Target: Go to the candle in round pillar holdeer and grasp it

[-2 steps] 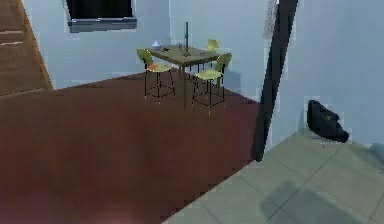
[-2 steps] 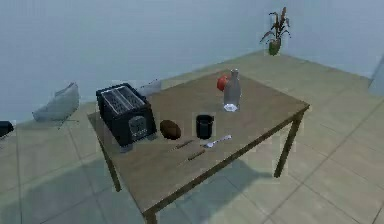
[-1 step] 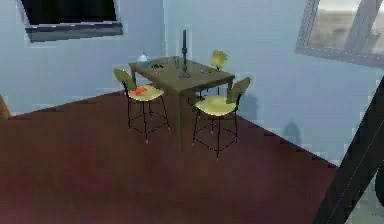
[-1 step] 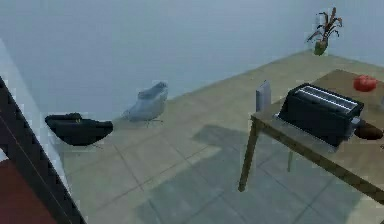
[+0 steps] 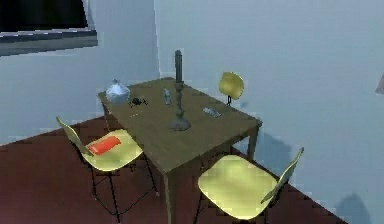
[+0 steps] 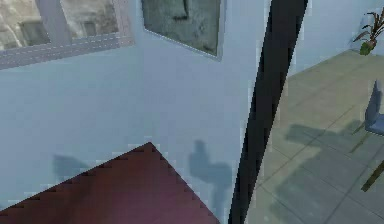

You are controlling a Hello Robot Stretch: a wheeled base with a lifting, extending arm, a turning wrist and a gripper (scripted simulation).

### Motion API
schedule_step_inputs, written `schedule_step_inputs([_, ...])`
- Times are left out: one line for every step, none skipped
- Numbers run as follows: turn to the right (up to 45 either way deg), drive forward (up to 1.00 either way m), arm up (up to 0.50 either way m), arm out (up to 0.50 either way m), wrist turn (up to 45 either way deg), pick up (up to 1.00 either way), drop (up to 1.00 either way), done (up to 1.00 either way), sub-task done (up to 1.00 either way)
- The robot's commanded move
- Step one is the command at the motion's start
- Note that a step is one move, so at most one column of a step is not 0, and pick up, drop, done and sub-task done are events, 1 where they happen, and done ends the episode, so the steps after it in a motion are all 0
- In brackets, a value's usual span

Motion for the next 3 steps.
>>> schedule_step_inputs([15.0, 0.00, 0.00, 0.00, 0.0, 0.00, 0.00, 0.00, 0.00])
schedule_step_inputs([0.0, 0.20, 0.00, 0.00, 0.0, 0.00, 0.00, 0.00, 0.00])
schedule_step_inputs([-45.0, 0.00, 0.00, 0.00, 0.0, 0.00, 0.00, 0.00, 0.00])
